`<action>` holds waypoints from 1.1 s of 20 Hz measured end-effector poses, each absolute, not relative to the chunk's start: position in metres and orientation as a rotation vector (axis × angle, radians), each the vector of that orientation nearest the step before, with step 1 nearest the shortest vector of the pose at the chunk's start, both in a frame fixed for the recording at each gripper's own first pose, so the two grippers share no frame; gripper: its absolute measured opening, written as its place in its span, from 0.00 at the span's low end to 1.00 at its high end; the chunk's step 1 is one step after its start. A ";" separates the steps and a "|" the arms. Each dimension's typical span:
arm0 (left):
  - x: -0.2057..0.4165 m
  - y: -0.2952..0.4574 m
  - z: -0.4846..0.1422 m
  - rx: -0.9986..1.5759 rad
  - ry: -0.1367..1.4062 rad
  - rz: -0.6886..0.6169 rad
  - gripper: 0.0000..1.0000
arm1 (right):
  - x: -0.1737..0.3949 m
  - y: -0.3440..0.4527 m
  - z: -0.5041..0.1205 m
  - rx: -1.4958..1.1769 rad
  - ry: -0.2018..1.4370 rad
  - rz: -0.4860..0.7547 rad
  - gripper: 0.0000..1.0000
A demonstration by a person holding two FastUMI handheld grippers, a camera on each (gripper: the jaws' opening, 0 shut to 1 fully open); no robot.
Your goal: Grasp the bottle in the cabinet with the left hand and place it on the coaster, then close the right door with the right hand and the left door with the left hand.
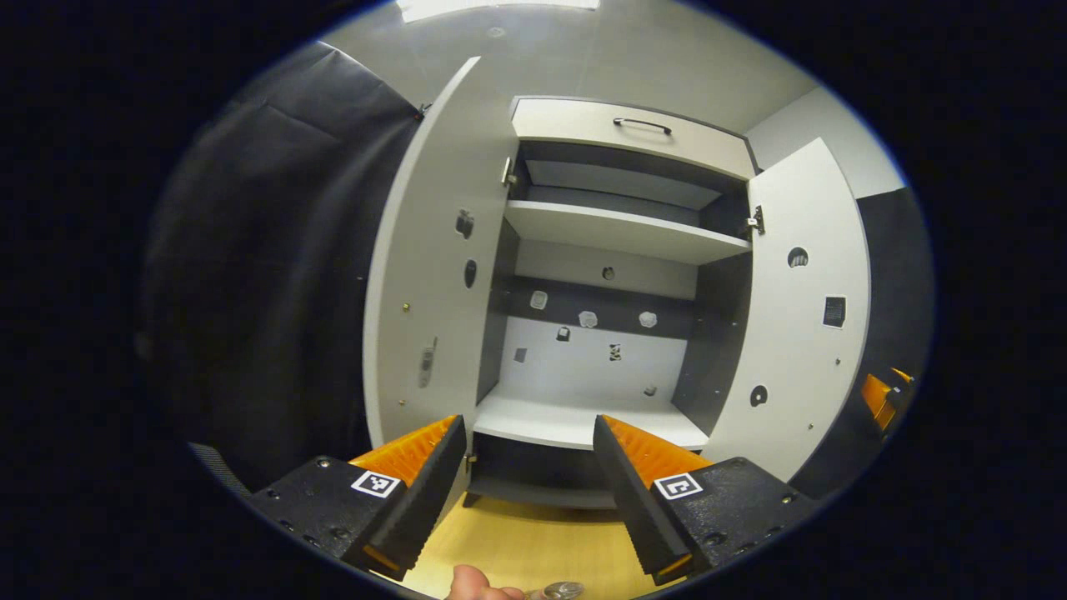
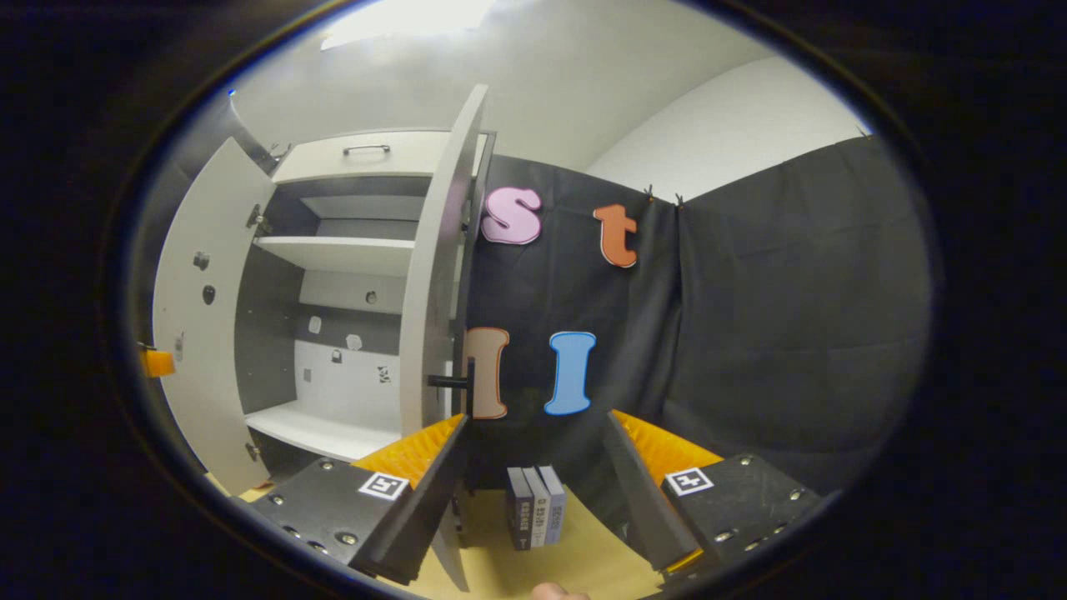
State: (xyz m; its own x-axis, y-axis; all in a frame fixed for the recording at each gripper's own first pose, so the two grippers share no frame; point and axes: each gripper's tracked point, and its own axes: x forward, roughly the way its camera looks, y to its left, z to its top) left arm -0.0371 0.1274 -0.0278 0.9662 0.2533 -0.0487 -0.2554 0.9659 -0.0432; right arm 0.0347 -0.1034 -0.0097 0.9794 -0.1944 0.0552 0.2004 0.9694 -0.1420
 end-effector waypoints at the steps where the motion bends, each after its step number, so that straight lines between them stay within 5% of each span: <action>1: -0.041 0.134 -0.025 -0.048 0.036 0.276 0.95 | 0.038 -0.104 -0.010 -0.148 -0.038 -0.201 0.96; 22: -0.078 0.228 -0.024 -0.131 0.026 0.524 0.95 | 0.055 -0.079 -0.028 -0.114 -0.013 -0.167 0.95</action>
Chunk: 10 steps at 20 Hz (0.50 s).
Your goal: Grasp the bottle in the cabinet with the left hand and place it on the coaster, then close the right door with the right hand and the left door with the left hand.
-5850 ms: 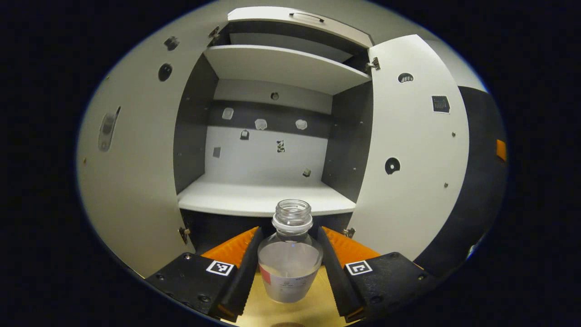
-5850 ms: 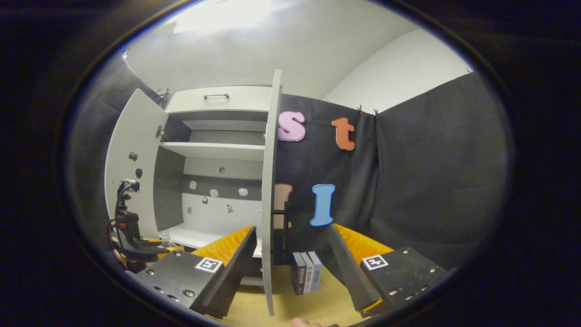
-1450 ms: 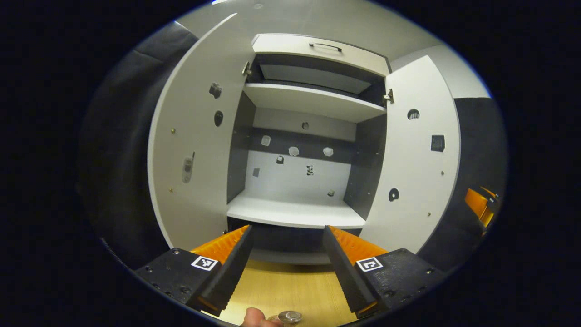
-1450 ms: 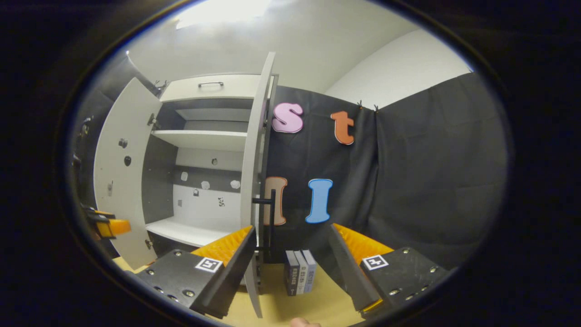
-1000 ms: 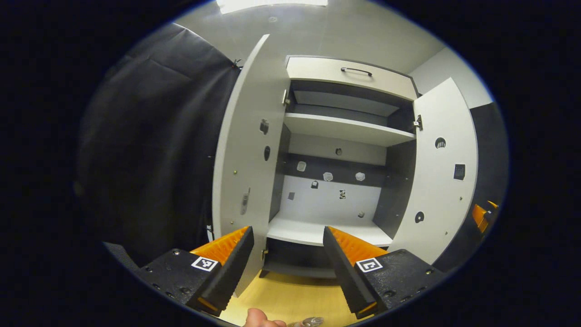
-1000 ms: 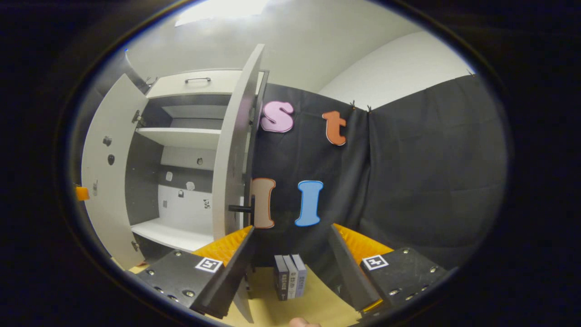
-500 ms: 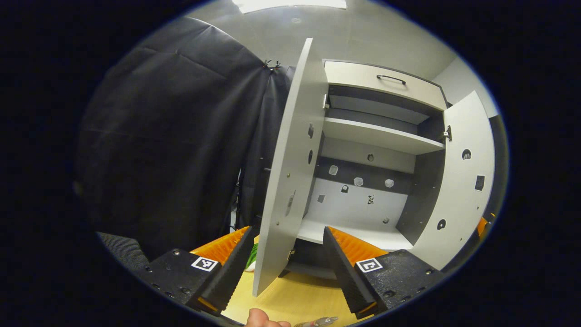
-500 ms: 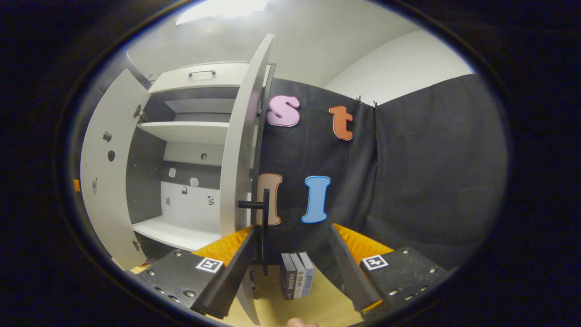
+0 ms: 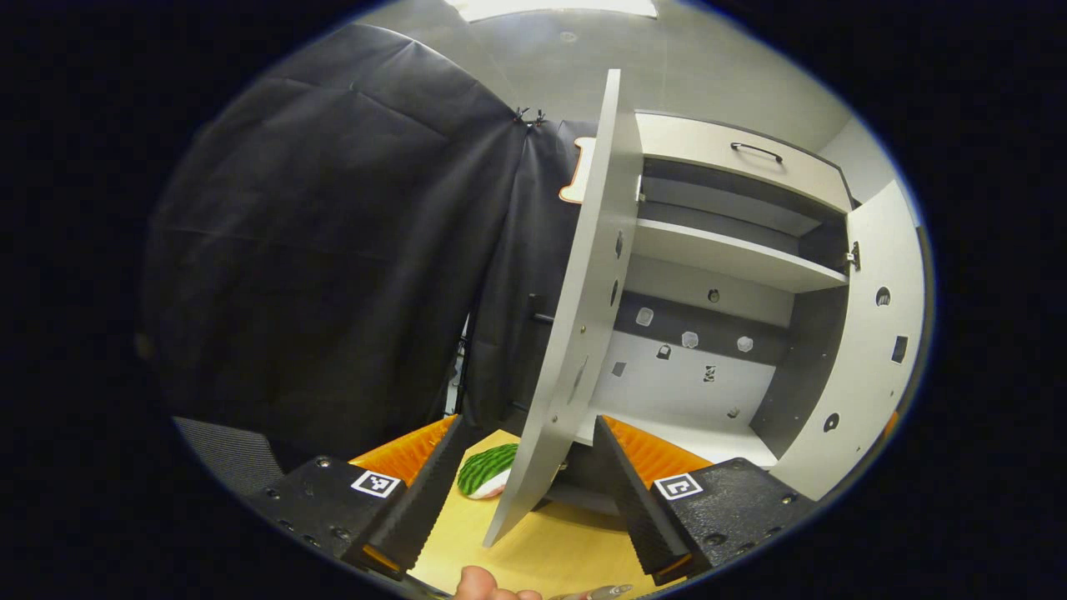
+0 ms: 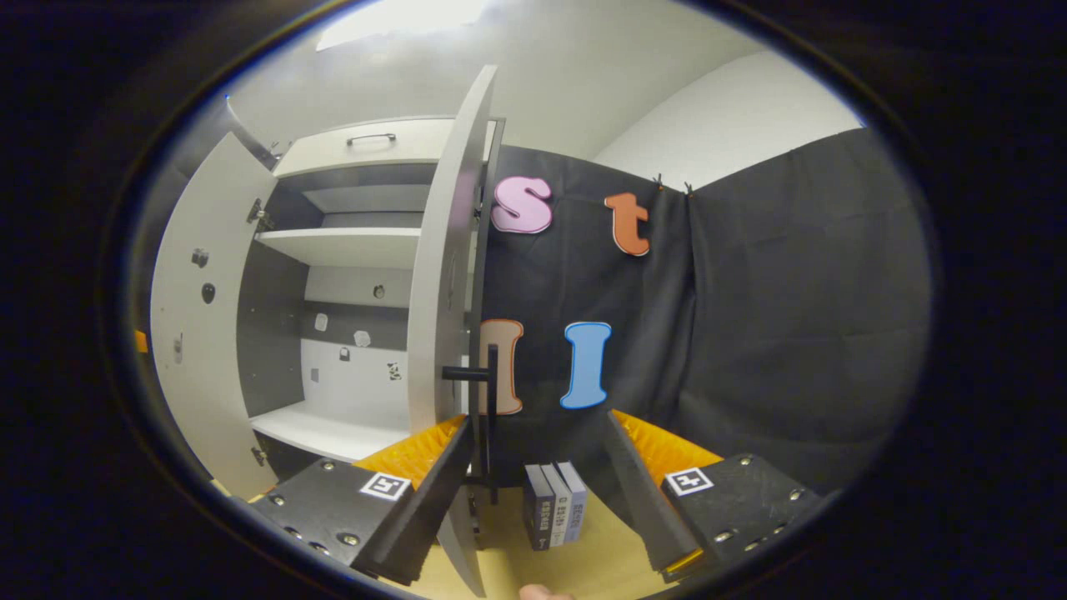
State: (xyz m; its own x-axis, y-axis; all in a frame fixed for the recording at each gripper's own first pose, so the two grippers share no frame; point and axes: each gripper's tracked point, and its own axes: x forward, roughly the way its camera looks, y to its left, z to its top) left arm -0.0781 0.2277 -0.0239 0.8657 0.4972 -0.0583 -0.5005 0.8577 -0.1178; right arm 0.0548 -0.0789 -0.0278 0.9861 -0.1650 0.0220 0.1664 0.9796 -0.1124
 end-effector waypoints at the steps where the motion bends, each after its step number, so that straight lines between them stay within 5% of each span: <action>1: -0.078 0.228 -0.024 -0.131 0.026 0.526 0.95 | 0.054 -0.078 -0.029 -0.106 -0.009 -0.165 0.95; 10: -0.079 0.225 -0.023 -0.133 0.013 0.529 0.95 | 0.056 -0.038 -0.035 -0.052 0.016 -0.069 0.95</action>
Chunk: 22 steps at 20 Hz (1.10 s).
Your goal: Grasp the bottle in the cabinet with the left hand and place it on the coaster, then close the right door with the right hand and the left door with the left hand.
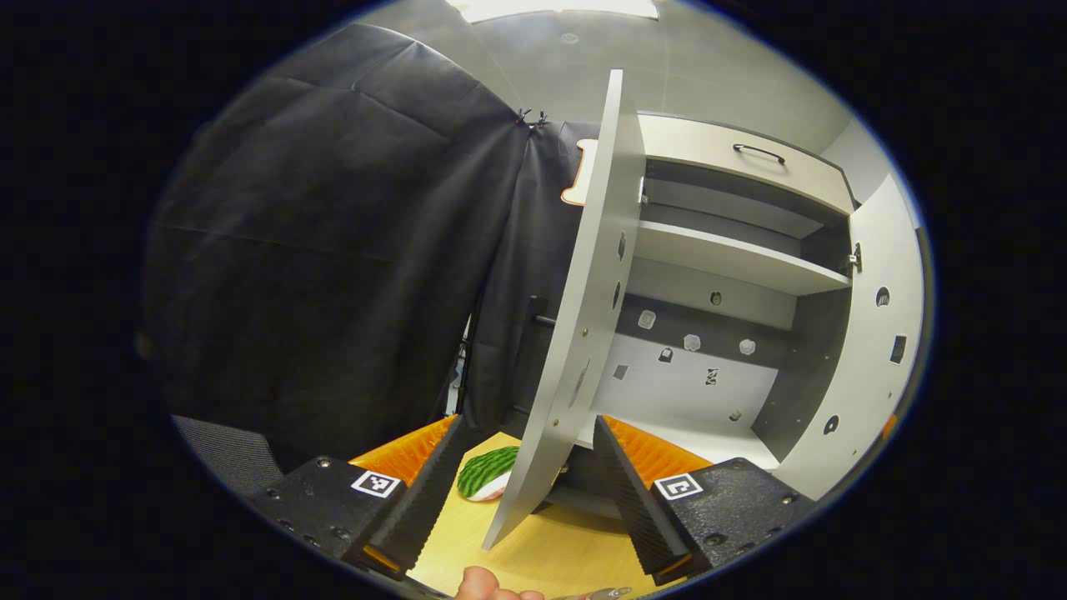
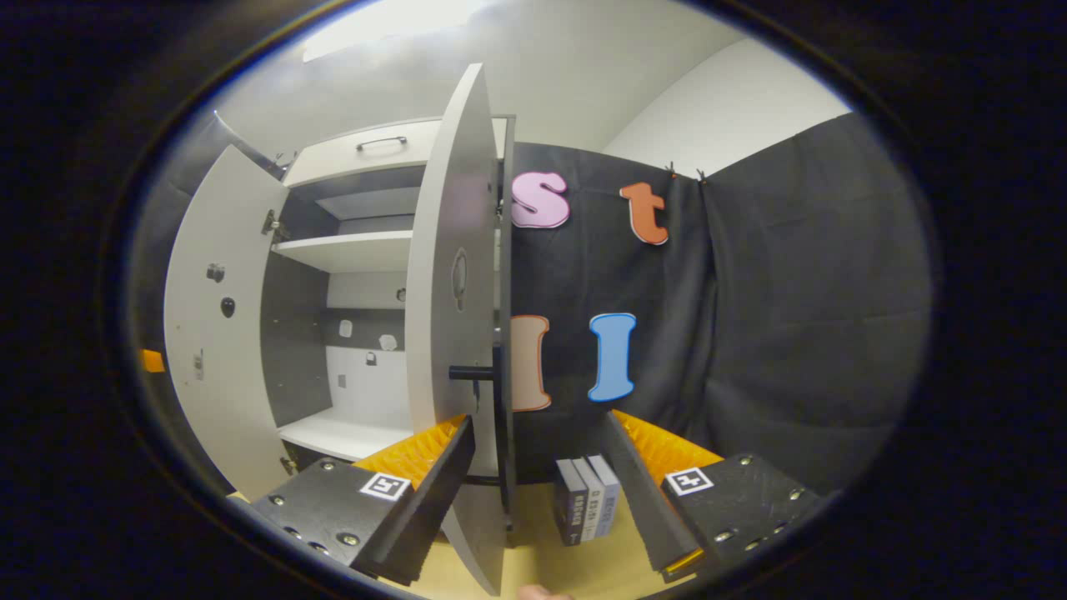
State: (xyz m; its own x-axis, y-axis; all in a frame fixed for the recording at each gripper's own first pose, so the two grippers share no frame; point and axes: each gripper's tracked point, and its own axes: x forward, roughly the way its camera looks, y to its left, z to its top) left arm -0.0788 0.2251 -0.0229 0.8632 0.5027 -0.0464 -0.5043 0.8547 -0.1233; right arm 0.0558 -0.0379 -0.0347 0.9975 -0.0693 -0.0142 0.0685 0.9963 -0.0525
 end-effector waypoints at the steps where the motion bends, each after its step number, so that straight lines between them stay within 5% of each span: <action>1: -0.081 0.226 -0.023 -0.132 0.011 0.533 0.95 | 0.058 -0.030 -0.035 -0.049 0.018 -0.050 0.95; 10: -0.096 0.247 -0.030 -0.138 0.016 0.598 0.95 | 0.070 0.027 -0.043 -0.021 0.040 0.081 0.99; 18: -0.104 0.254 -0.037 -0.146 0.028 0.617 0.95 | 0.057 0.110 -0.041 -0.024 0.011 0.322 0.93; 22: -0.112 0.260 -0.039 -0.130 0.038 0.634 0.95 | 0.059 0.116 -0.041 -0.034 0.000 0.328 0.97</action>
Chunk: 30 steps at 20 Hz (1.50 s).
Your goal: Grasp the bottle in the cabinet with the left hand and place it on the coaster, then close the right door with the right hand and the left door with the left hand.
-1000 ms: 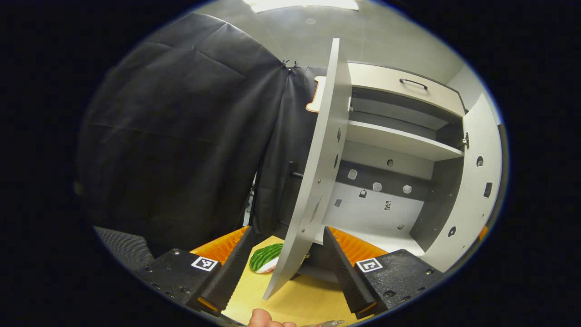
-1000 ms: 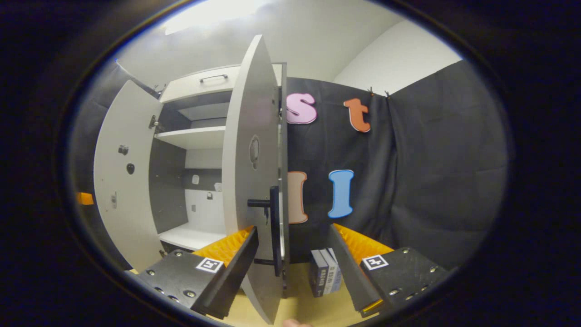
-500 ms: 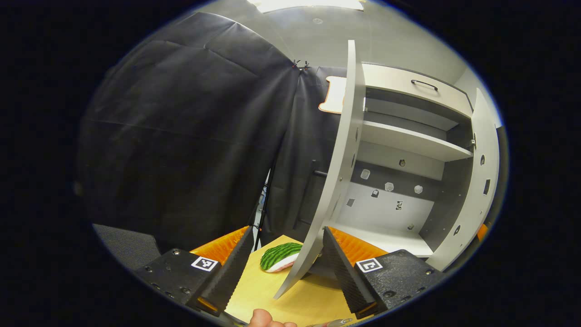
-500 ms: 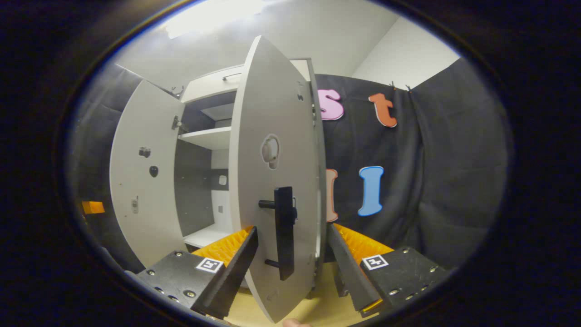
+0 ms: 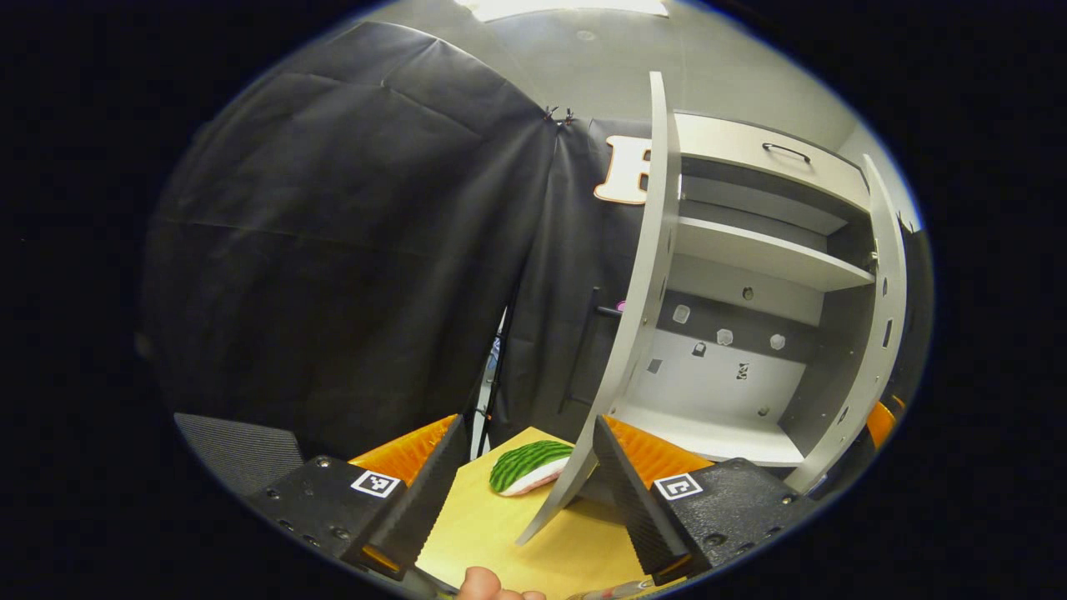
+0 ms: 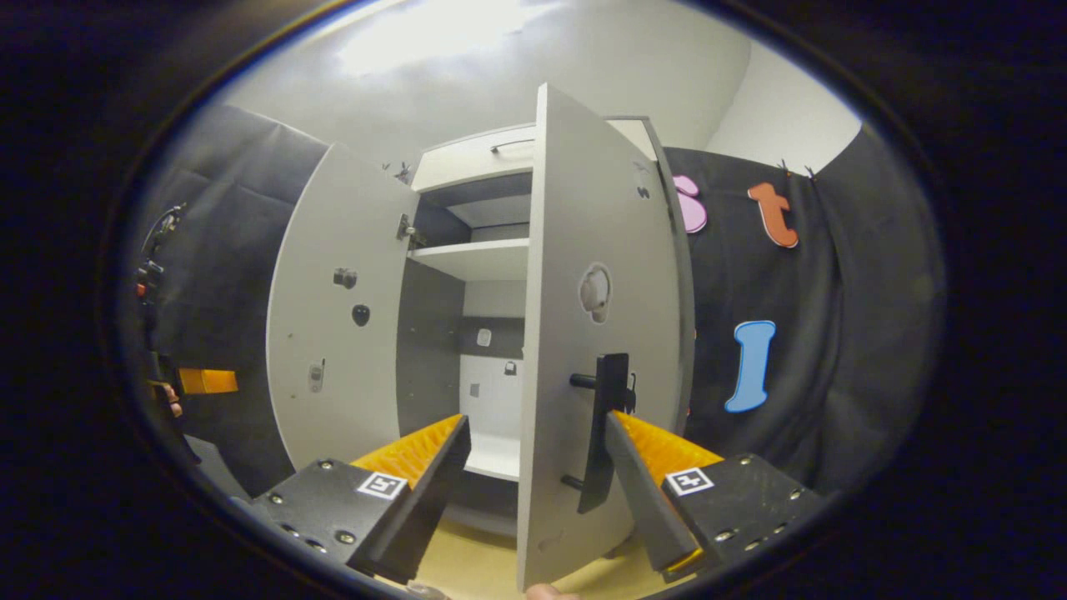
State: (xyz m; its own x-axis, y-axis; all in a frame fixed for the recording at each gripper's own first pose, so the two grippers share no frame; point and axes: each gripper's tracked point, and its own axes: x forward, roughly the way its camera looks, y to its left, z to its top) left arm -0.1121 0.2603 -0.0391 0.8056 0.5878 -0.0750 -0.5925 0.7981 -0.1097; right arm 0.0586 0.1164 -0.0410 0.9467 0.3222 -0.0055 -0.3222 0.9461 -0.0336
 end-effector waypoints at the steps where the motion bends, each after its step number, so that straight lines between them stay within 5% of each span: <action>1: -0.113 0.262 -0.040 -0.130 0.040 0.636 0.95 | 0.059 0.119 -0.042 -0.021 0.004 0.336 0.95; 4: -0.113 0.262 -0.040 -0.135 0.038 0.636 1.00 | 0.055 0.134 -0.042 0.005 0.017 0.392 0.97; 8: -0.114 0.261 -0.043 -0.132 0.043 0.629 0.95 | 0.041 0.164 -0.050 -0.045 0.030 0.490 0.97; 30: -0.112 0.256 -0.051 -0.114 0.111 0.600 0.95 | 0.023 0.161 -0.054 -0.065 0.025 0.467 0.97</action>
